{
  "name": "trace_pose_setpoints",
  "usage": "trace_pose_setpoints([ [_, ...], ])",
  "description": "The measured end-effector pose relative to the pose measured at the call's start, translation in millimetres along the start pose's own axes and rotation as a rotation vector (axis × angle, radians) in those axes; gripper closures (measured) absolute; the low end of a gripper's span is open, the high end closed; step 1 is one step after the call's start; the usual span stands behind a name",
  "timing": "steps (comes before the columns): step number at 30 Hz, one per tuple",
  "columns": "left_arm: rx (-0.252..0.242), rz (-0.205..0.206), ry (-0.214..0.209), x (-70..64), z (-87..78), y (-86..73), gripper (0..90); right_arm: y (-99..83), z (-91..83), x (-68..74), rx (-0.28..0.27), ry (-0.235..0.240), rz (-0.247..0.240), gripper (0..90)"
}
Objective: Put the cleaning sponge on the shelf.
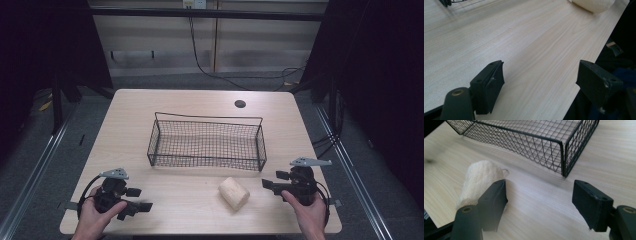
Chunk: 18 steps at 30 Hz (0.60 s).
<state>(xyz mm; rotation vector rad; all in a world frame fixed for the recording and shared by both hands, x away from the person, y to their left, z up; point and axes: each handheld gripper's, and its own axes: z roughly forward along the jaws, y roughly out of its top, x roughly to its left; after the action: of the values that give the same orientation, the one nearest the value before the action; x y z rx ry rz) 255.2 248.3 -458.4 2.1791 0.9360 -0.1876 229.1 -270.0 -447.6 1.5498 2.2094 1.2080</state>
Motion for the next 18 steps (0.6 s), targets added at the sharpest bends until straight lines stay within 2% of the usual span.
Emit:
trace_pose_setpoints([
  [2,0.003,-0.003,-0.004,-0.5,0.4,0.0,21.4,0.2,0.4,0.3,0.013,-0.005,0.002,28.4],
  [3,0.003,-0.001,-0.005,-0.5,0.4,0.1,21.4,1.2,0.6,0.8,0.039,0.035,0.014,32.4],
  [4,0.004,-0.002,-0.004,-0.5,0.4,0.2,21.4,1.1,0.5,0.6,0.04,0.051,0.019,32.9],
  [8,0.0,-0.001,0.001,-0.3,0.0,-0.1,21.4,1.8,0.8,0.9,0.056,0.058,0.016,32.2],
  [11,-0.002,-0.002,0.001,-0.7,0.2,-0.3,21.4,3.4,0.6,2.1,0.073,0.048,0.005,32.1],
  [14,-0.002,-0.002,-0.001,-0.6,0.1,-0.2,21.4,6.1,-0.2,4.6,0.12,0.029,0.01,31.8],
  [16,0.007,0.001,-0.002,-0.8,0.0,0.0,21.4,6.7,-0.7,5.0,0.131,0.006,0.007,30.5],
  [18,0.004,0.002,-0.002,-1.3,0.1,0.2,21.4,8.1,-1.3,5.3,0.133,0.012,0.018,31.0],
])
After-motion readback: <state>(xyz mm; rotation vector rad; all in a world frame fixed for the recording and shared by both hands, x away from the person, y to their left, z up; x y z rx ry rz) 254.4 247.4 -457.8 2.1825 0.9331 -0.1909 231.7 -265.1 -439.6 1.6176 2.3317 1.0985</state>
